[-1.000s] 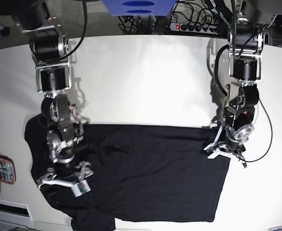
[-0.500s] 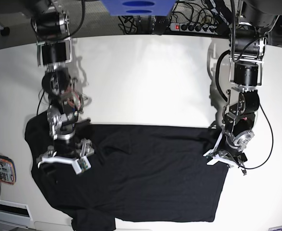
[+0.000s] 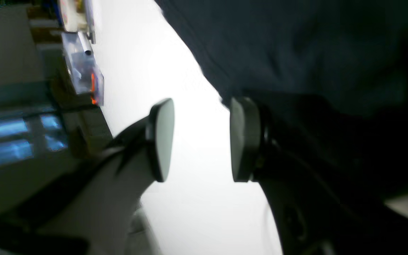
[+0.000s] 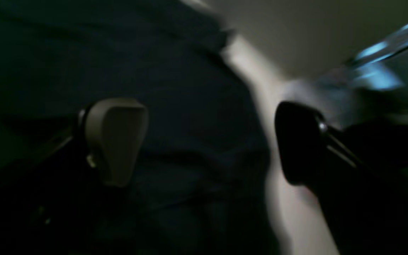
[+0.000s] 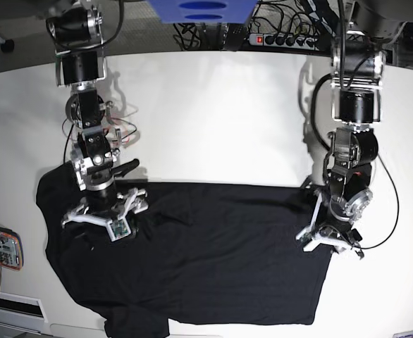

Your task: Fold the T-shirt properly

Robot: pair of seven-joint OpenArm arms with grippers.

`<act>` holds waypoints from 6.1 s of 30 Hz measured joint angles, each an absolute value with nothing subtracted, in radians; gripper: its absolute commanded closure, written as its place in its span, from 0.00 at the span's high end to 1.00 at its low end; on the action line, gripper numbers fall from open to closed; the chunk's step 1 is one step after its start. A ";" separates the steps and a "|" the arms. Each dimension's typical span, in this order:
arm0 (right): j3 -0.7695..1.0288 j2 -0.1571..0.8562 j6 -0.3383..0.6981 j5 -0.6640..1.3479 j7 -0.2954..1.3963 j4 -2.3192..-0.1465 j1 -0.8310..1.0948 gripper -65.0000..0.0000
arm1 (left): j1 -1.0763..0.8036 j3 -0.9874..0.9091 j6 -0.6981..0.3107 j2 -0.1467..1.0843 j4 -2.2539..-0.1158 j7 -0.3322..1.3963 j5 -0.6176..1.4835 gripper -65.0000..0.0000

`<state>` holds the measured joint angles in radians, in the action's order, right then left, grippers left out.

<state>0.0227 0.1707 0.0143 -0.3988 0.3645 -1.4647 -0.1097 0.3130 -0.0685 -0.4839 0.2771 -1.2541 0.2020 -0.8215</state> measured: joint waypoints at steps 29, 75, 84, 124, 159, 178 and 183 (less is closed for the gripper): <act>0.107 0.212 0.086 -0.034 0.418 -1.067 -0.241 0.87 | 0.258 -0.259 -0.466 0.209 -1.011 0.192 -0.221 0.38; 0.105 0.205 0.089 -0.031 0.587 -1.431 -0.036 0.87 | 0.147 -0.290 -0.481 0.300 -1.108 0.226 -0.027 0.38; 0.137 0.250 0.312 -0.033 0.625 -1.449 -0.056 0.87 | 0.130 -0.264 -0.482 0.302 -1.193 0.300 -0.028 0.39; 0.167 0.221 0.299 -0.025 0.483 -1.262 -0.036 0.87 | 0.085 -0.355 -0.493 0.330 -1.153 0.352 0.128 0.38; 0.163 0.216 0.300 -0.027 0.572 -1.329 -0.025 0.87 | 0.283 -0.299 -0.603 0.327 -1.092 0.416 -0.110 0.39; 0.162 0.218 0.304 -0.027 0.571 -1.329 -0.024 0.87 | 0.254 -0.304 -0.599 0.333 -1.097 0.416 0.210 0.42; 0.162 0.218 0.304 -0.027 0.569 -1.329 -0.024 0.87 | 0.258 -0.304 -0.599 0.336 -1.097 0.419 0.210 0.00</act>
